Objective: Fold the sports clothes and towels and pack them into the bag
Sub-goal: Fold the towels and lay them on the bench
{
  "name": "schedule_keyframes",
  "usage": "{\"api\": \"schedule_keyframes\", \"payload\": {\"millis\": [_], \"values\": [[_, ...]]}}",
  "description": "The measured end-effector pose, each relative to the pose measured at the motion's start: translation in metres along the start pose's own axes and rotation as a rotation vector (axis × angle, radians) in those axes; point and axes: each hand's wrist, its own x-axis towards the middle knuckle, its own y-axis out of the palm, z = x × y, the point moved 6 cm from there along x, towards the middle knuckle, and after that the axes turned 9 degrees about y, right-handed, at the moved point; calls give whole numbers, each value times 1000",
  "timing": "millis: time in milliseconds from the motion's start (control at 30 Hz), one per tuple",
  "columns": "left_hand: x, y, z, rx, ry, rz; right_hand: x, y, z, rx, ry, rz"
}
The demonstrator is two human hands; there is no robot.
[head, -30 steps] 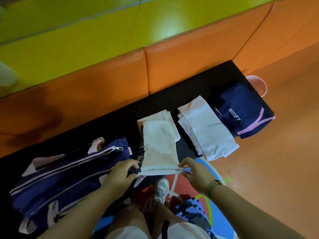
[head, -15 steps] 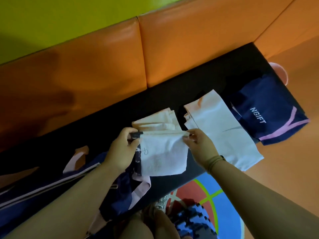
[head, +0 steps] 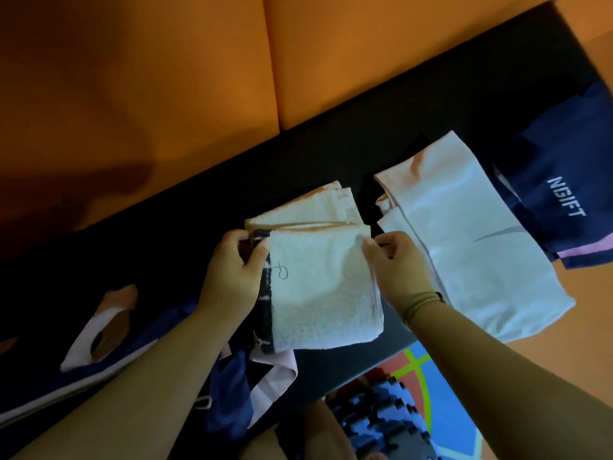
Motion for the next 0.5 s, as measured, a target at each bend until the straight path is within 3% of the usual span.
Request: {"api": "schedule_keyframes", "payload": {"millis": [200, 333, 500], "values": [[-34, 11, 7, -135, -183, 97, -25, 13, -43, -48, 66, 209], [-40, 19, 14, -204, -282, 110, -31, 16, -53, -72, 143, 225], [-37, 21, 8, -209, -218, 99, -29, 16, -49, -154, 202, 234]]}}
